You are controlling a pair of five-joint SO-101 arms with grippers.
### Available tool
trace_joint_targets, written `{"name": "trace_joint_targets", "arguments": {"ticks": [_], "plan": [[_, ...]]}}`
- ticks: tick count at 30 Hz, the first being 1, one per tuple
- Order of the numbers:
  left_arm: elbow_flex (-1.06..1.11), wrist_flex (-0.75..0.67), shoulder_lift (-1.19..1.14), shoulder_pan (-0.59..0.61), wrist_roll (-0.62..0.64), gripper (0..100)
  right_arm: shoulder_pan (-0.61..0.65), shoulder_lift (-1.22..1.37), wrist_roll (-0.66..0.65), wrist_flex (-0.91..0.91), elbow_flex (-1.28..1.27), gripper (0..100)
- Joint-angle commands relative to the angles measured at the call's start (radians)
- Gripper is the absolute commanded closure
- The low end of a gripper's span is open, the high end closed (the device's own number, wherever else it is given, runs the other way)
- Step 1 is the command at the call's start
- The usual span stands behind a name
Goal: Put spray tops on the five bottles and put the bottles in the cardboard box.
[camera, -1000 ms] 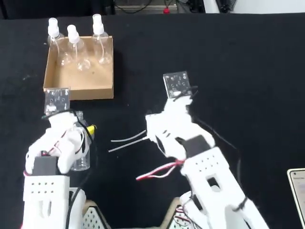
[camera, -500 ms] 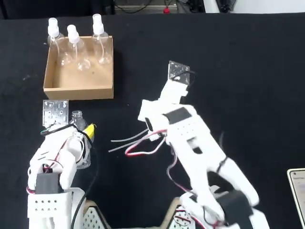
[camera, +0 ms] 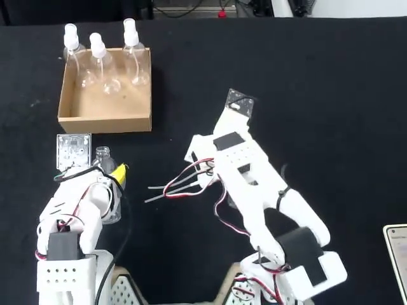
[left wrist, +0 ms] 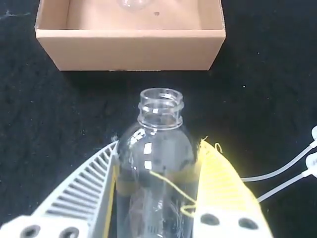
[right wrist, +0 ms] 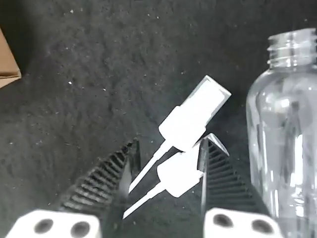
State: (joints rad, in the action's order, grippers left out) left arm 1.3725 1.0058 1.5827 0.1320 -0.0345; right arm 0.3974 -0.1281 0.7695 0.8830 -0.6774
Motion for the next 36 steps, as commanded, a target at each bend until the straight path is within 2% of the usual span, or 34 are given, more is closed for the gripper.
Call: {"name": "trace_joint_targets", "arguments": {"ticks": [1, 6, 11, 20, 25, 31, 33, 36], "plan": [[-0.012, -0.012, 0.005, -0.012, 0.006, 88, -0.017, -0.001, 0.005, 0.008, 0.059, 80.7], [-0.012, -0.012, 0.003, -0.012, 0.006, 88, -0.017, -0.001, 0.005, 0.002, 0.068, 80.3], [0.002, -0.015, 0.011, -0.012, 0.006, 88, -0.018, -0.001, 0.021, 0.002, 0.065, 71.8], [0.002, -0.015, 0.011, -0.012, 0.006, 88, -0.017, 0.061, 0.071, -0.106, 0.07, 72.7], [0.004, -0.014, 0.011, -0.01, 0.006, 88, -0.018, 0.2, 0.123, -0.109, 0.145, 72.7], [0.004, -0.014, 0.011, -0.012, 0.006, 88, -0.018, 0.265, 0.114, -0.107, 0.211, 72.7], [0.002, -0.014, 0.011, -0.012, 0.006, 88, -0.018, 0.265, 0.098, -0.107, 0.217, 76.0], [0.002, -0.014, 0.011, -0.01, 0.006, 88, -0.018, 0.265, -0.043, -0.115, 0.219, 88.7]]}}
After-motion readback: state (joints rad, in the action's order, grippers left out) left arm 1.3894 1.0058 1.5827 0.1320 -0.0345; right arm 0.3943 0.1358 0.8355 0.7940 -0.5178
